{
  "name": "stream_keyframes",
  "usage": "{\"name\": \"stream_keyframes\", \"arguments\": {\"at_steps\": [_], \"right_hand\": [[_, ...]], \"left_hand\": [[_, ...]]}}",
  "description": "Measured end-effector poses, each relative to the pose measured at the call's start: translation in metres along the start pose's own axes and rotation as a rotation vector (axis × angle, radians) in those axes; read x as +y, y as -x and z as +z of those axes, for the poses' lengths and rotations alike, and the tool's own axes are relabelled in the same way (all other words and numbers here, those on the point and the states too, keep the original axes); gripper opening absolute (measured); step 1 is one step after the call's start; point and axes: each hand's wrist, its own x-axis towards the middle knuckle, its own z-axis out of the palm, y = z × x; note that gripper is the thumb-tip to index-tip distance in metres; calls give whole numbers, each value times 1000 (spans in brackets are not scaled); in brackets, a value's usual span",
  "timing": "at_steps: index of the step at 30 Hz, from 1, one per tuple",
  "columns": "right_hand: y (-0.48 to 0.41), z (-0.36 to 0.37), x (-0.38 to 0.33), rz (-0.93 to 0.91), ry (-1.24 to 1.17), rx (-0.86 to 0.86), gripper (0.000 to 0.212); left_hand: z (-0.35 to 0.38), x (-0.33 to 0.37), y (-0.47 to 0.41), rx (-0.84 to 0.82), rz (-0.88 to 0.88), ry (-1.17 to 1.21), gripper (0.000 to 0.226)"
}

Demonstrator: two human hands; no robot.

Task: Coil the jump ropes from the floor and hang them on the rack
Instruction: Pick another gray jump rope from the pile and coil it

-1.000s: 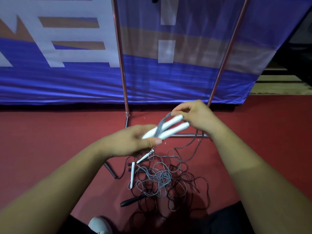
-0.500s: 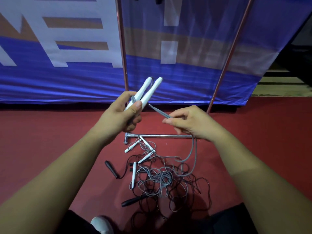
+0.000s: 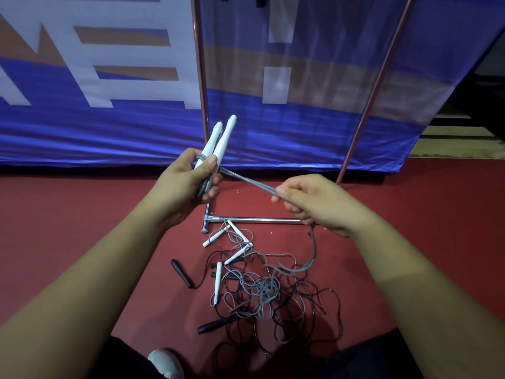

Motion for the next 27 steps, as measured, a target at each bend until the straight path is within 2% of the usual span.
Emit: {"name": "stream_keyframes", "arguments": {"at_steps": [4, 8, 11, 13, 15, 17, 19, 23, 27], "right_hand": [[3, -5, -2, -50, 189, 55, 10], [4, -9, -2, -41, 230, 93, 10], [5, -3, -3, -32, 102, 45, 6], [6, 1, -9, -84, 155, 25, 6], [7, 5, -16, -155, 291, 88, 7], [7, 7, -24, -232, 448, 230, 8], [6, 8, -29, -286, 495, 308, 10], [3, 4, -24, -309, 534, 337, 11], [3, -1, -19, -307, 559, 350, 11]], "left_hand": [[-1, 5, -2, -20, -9, 104, 16], [-8, 5, -8, 85, -14, 101, 16], [-17, -5, -16, 193, 77, -342, 10], [-20, -13, -20, 194, 110, -694, 18], [-17, -19, -22, 132, 94, -999, 22], [-9, -23, -20, 15, 56, -1143, 23], [2, -28, -16, -142, 38, -1237, 23], [24, -37, -5, -440, -9, -1340, 31], [45, -43, 7, -598, 25, -1475, 41]]}}
